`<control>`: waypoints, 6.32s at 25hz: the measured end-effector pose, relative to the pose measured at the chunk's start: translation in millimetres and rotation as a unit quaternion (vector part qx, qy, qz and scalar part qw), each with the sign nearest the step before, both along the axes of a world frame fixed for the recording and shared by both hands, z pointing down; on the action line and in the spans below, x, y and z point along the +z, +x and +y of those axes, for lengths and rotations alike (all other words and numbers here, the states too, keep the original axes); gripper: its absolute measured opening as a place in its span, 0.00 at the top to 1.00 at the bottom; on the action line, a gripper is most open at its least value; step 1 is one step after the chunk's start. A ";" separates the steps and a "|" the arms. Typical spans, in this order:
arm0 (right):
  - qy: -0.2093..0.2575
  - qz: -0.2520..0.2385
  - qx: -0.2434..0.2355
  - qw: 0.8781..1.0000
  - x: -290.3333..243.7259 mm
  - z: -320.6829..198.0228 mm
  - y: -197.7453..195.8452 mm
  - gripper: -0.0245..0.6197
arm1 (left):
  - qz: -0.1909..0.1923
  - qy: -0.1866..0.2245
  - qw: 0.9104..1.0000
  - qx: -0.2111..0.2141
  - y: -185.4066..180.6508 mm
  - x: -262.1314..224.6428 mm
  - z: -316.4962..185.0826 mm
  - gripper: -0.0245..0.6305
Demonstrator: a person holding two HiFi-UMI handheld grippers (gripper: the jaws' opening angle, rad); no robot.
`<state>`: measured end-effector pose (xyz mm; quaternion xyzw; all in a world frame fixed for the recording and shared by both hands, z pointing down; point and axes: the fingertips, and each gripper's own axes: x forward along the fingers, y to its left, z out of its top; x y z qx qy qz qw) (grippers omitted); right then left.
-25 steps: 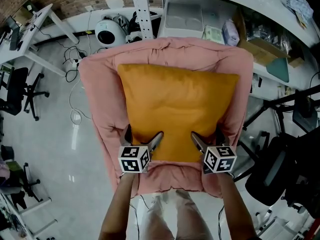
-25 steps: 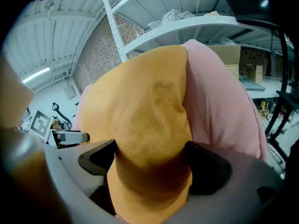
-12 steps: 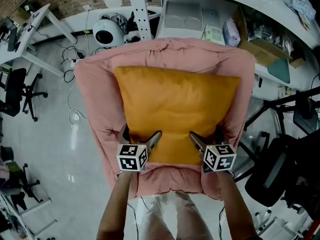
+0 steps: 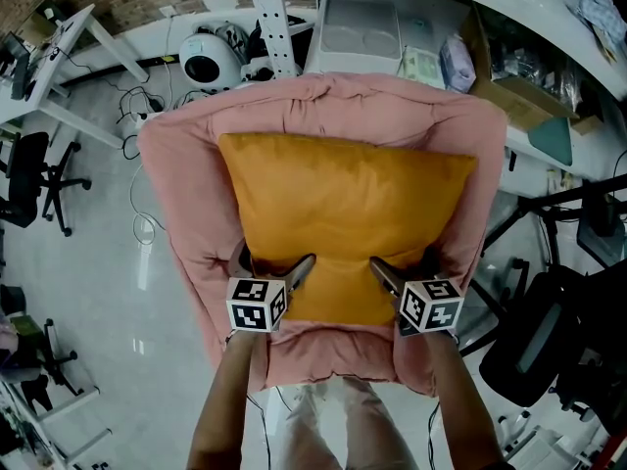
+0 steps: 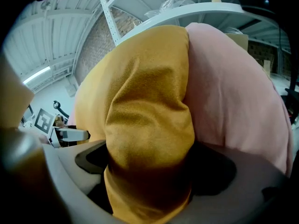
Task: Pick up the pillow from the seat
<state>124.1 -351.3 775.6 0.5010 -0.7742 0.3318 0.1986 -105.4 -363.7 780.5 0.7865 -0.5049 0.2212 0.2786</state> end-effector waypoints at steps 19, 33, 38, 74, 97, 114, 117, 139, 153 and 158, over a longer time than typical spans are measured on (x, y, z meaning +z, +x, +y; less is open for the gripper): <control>-0.009 -0.007 -0.018 1.000 9.0 -9.3 -3.3 0.15 | 0.015 -0.011 1.000 0.022 5.2 10.4 -9.9 0.06; -0.045 0.008 -0.034 0.998 9.1 -4.4 -16.3 0.36 | 0.007 -0.028 0.999 0.034 14.7 7.3 -3.5 0.26; -0.045 0.016 -0.035 0.998 9.4 -3.8 -21.4 0.44 | 0.006 -0.040 0.999 0.036 19.6 5.7 0.6 0.42; -0.037 0.033 -0.055 0.997 3.5 4.7 -38.9 0.70 | -0.002 -0.055 0.998 0.012 29.5 2.0 9.1 0.63; 0.010 0.034 -0.061 0.998 -59.6 40.0 -47.4 0.70 | 0.021 -0.024 0.999 0.025 25.0 -59.0 51.1 0.66; 0.068 0.037 -0.059 0.995 -160.0 67.7 -50.4 0.70 | 0.035 0.034 0.999 0.024 23.0 -159.2 80.8 0.67; 0.075 0.038 -0.059 0.995 -175.3 77.1 -51.8 0.70 | 0.033 0.039 0.998 0.027 21.7 -174.8 89.4 0.67; 0.130 0.042 -0.055 0.989 -280.6 137.3 -62.6 0.69 | 0.028 0.098 0.994 0.041 10.4 -283.6 146.1 0.66; 0.170 0.046 -0.039 0.984 -334.6 185.3 -77.8 0.68 | 0.032 0.146 0.988 0.047 -4.5 -340.7 191.8 0.66; 0.184 0.043 -0.037 0.981 -353.0 206.1 -85.1 0.68 | 0.028 0.161 0.986 0.047 -12.2 -361.3 212.3 0.66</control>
